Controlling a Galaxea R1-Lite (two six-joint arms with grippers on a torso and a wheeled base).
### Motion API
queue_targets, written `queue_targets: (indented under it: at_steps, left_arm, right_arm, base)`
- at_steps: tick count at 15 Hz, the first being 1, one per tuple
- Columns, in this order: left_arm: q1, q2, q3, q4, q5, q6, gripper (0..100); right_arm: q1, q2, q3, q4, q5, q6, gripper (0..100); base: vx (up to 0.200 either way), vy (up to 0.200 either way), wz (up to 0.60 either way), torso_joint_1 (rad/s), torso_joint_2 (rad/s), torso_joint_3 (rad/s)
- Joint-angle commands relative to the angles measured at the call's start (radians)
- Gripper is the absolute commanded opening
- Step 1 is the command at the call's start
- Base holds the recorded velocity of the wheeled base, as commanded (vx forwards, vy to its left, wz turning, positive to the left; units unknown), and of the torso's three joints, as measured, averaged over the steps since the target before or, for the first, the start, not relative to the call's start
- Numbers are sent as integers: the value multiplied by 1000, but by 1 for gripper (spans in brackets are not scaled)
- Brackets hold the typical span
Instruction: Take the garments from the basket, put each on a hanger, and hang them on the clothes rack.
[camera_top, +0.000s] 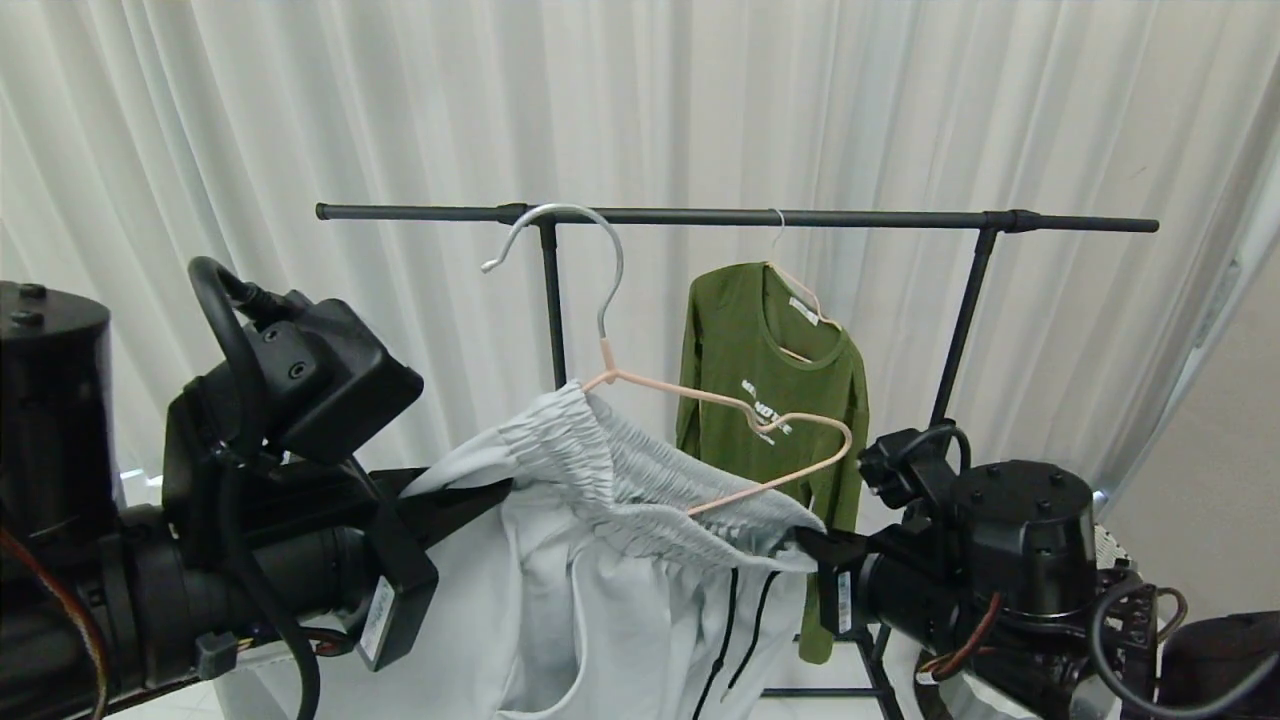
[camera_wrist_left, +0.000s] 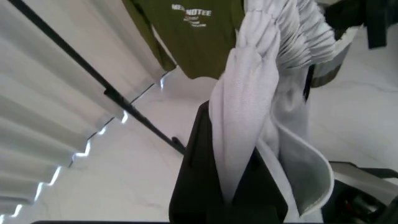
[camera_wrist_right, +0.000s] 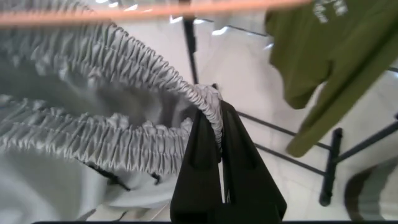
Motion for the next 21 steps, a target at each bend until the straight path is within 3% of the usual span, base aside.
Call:
queue_targets:
  at_steps: [1, 3, 6, 13, 17, 21]
  left_arm:
    - [8, -1, 34, -20, 16, 1, 0]
    - [6, -1, 54, -25, 48, 5, 0]
    - [19, -5, 122, -26, 130, 106, 0]
    - [25, 13, 134, -26, 340, 112, 0]
    - [5, 93, 123, -26, 545, 101, 0]
    - [-6, 134, 88, -26, 591, 66, 0]
  right_arm:
    - [-52, -11, -2, 0, 0, -6, 0]
    - [-65, -13, -5, 0, 0, -8, 0]
    - [-87, -14, -5, -12, -1, -9, 0]
    - [-68, -22, -6, -29, 3, -54, 0]
    - [71, -48, -6, -29, 9, -125, 0]
    - [263, -48, -6, -29, 11, -210, 0]
  base:
    - [0, 0, 0, 0, 0, 0]
    - [0, 0, 0, 0, 0, 0]
    - [0, 0, 0, 0, 0, 0]
    - [0, 0, 0, 0, 0, 0]
    - [0, 0, 0, 0, 0, 0]
    - [0, 0, 0, 0, 0, 0]
